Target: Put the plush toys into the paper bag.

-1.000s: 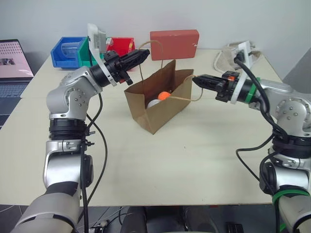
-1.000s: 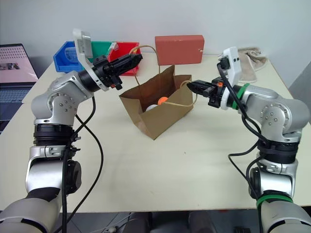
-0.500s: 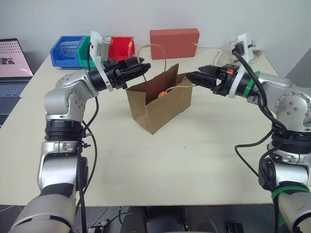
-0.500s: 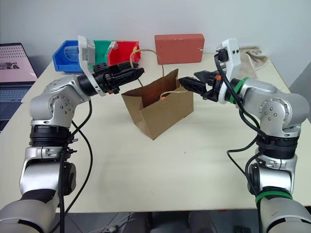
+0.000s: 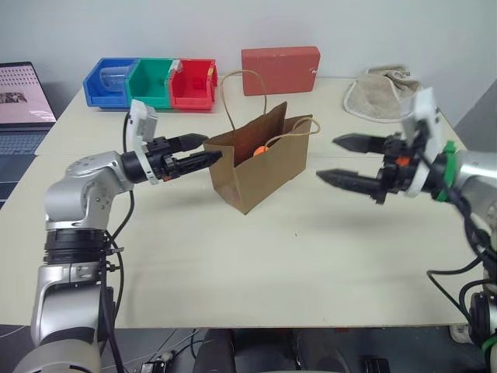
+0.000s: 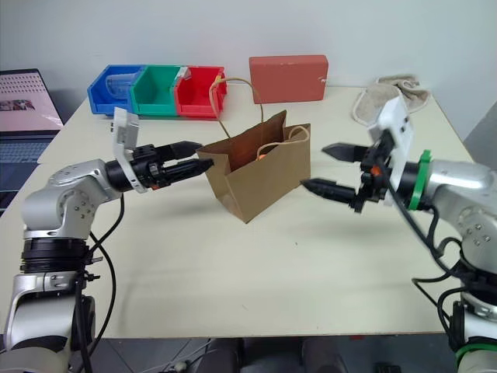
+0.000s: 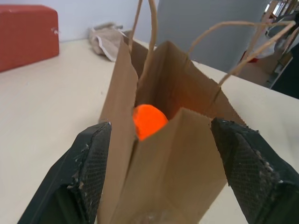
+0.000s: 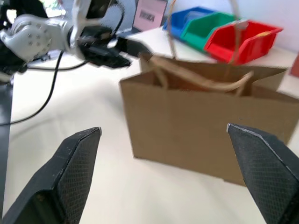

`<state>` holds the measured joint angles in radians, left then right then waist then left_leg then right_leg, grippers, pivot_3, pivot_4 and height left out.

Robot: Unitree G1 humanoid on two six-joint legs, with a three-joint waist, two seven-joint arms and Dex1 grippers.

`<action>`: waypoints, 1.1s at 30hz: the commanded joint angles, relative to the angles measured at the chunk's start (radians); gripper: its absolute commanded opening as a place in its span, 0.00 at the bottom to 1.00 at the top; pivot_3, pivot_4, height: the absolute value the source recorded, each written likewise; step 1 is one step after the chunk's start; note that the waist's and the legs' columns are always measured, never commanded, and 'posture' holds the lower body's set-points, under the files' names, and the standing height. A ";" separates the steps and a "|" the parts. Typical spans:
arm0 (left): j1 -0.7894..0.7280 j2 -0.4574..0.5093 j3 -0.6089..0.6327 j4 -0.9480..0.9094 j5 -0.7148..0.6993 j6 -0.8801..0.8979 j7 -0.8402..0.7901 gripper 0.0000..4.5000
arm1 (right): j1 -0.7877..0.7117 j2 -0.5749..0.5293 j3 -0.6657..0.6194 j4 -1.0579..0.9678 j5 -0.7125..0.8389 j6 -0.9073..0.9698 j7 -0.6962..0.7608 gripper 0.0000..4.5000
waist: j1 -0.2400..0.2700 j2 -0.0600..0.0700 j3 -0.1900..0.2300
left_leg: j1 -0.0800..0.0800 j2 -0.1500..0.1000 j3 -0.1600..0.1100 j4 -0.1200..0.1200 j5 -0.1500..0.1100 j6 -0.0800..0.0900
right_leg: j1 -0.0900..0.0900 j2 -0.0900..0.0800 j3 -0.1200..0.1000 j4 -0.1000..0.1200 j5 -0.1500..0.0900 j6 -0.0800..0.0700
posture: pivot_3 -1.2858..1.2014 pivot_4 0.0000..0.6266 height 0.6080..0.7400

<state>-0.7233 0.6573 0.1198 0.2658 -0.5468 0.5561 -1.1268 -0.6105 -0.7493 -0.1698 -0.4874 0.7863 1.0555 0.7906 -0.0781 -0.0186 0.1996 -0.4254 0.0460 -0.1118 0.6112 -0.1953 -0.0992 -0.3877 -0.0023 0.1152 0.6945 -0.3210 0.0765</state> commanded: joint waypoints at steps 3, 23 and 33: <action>-0.033 -0.007 -0.021 0.003 0.028 -0.045 -0.021 0.81 | 0.019 -0.027 0.003 -0.053 -0.001 -0.044 -0.010 1.00 | 0.001 0.000 0.000 | 0.000 0.000 0.000 0.000 0.000 0.000 | 0.000 0.000 0.000 0.000 0.000 0.000 | 0.52 0.24 1.00; 0.057 0.079 -0.045 -0.196 0.018 0.016 -0.104 0.81 | 0.054 -0.047 0.069 -0.067 -0.015 -0.091 0.005 1.00 | 0.005 0.000 0.000 | 0.000 0.000 0.000 0.000 0.000 0.000 | 0.000 0.000 0.000 0.000 0.000 0.000 | 0.52 0.24 1.00; 0.085 0.059 -0.058 -0.233 0.062 -0.009 -0.024 0.81 | 0.030 0.001 0.157 -0.038 -0.111 -0.154 -0.066 1.00 | 0.008 0.000 0.000 | 0.000 0.000 0.000 0.000 0.000 0.000 | 0.000 0.000 0.000 0.001 0.000 0.000 | 0.52 0.24 1.00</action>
<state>-0.6355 0.7144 0.0511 0.0544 -0.4902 0.5658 -1.1645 -0.5600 -0.7557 -0.0252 -0.5311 0.7161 0.9409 0.7517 -0.0697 -0.0187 0.1996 -0.4251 0.0463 -0.1118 0.6116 -0.1952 -0.0991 -0.3879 -0.0021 0.1155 0.6953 -0.3210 0.0764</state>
